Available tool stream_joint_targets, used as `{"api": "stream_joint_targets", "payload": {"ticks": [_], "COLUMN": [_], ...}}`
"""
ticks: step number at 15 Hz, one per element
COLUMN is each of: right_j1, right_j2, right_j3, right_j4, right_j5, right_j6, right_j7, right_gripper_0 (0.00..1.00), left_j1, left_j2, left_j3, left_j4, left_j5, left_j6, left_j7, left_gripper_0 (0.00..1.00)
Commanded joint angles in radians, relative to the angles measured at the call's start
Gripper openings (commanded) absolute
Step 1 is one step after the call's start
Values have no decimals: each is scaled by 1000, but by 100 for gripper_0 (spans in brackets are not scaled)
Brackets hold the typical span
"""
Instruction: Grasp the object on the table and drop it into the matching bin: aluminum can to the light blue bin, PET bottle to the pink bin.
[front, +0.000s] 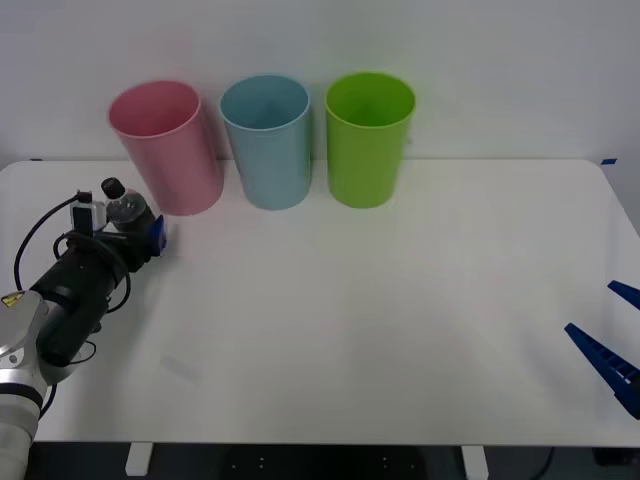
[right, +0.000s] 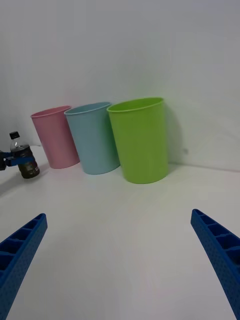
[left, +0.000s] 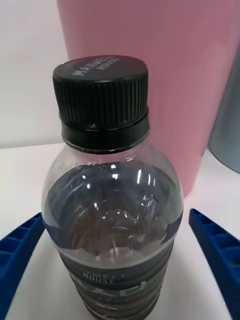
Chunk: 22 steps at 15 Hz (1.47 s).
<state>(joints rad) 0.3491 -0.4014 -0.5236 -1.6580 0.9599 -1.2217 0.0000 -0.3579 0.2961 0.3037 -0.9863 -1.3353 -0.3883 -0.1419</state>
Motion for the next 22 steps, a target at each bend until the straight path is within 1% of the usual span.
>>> {"api": "stream_joint_targets", "payload": {"ticks": [1,6,8,10,11,15,17,20,21,22], "right_j1": [0,0,0,0,0,0,0,0,0,0], "right_j2": [0,0,0,0,0,0,0,0,0,0], "right_j3": [0,0,0,0,0,0,0,0,0,0], "right_j4": [0,0,0,0,0,0,0,0,0,0], "right_j5": [0,0,0,0,0,0,0,0,0,0], "right_j6": [0,0,0,0,0,0,0,0,0,0], "right_j7": [0,0,0,0,0,0,0,0,0,0], "right_gripper_0": [100,100,100,100,100,100,100,100,100,100], "left_j1": [0,4,14,40,71,188,249,306,316,321], "left_j2": [0,0,2,9,14,38,49,68,77,92], "left_j3": [0,-3,-3,-5,-8,-41,-46,-46,-48,-51], "left_j4": [-2,-2,-3,-32,-72,-229,-325,-434,-459,-491], "left_j5": [-5,-2,13,31,47,119,139,166,169,169], "left_j6": [2,0,-21,-43,-58,-61,-61,-61,-63,-69], "left_j7": [-8,-10,-11,-13,-8,5,22,56,84,136], "left_gripper_0": [0,0,0,0,0,0,0,0,0,0]}}
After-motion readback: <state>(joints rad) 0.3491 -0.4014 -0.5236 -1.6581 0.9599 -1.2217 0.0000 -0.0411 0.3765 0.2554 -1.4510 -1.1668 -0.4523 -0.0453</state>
